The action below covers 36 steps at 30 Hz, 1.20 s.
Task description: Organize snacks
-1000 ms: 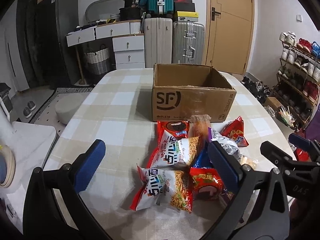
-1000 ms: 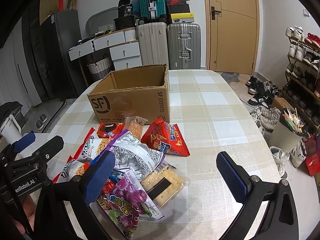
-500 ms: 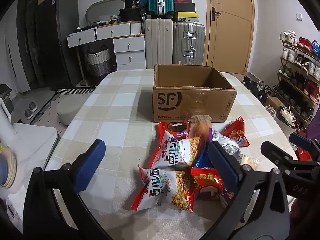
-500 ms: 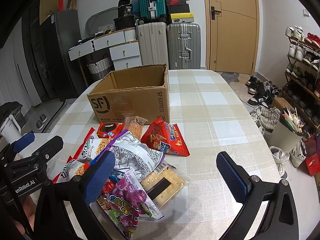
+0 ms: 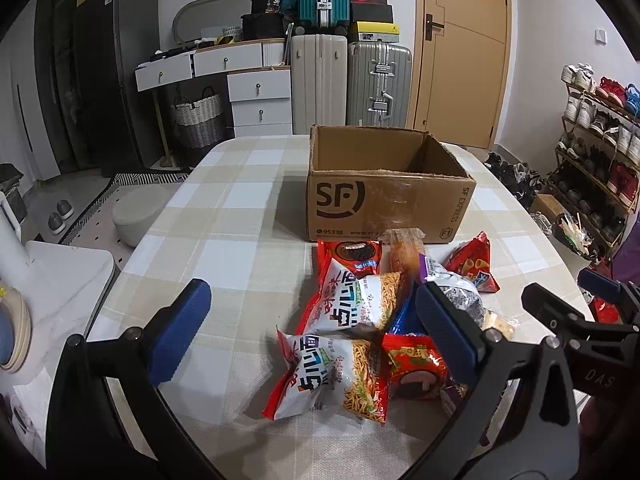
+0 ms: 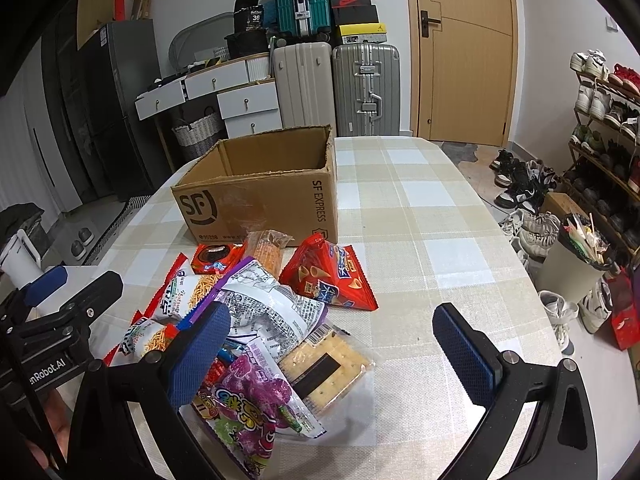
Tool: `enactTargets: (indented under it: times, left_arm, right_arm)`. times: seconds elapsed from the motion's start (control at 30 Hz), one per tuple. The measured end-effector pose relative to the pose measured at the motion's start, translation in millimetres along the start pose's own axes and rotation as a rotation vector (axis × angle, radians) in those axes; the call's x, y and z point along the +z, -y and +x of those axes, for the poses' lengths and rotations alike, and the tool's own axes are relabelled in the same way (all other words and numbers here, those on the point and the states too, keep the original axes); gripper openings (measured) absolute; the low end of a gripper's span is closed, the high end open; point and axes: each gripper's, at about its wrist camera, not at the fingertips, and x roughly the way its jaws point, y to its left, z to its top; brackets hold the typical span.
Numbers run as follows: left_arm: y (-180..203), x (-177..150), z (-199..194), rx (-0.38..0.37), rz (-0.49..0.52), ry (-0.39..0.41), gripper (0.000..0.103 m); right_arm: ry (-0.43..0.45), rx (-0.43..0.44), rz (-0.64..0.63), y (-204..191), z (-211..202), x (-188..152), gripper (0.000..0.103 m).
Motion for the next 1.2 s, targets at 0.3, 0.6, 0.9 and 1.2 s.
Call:
enactTargets:
  times: [0.3,0.6,0.9,1.2]
  left_arm:
    - [-12,-3,3,-0.01,-0.015,-0.017,0.102]
    - [-42,-17,10,-0.045,-0.029,-0.084,0.102]
    - [-61,-46,35,-0.156,-0.041,-0.218,0.102]
    - [-34,-53,79,-0.279,-0.134,-0.371,0.085]
  right_arm:
    - [0.003,0.02,-0.007,1,-1,-1,0.103]
    - [-0.016,0.072,-0.019,1,1,-4,0.103]
    - [-0.054,0.163,-0.026,0,3,-9,0.103]
    - [-0.07,0.19,-0.024,2,1,-10,0.103]
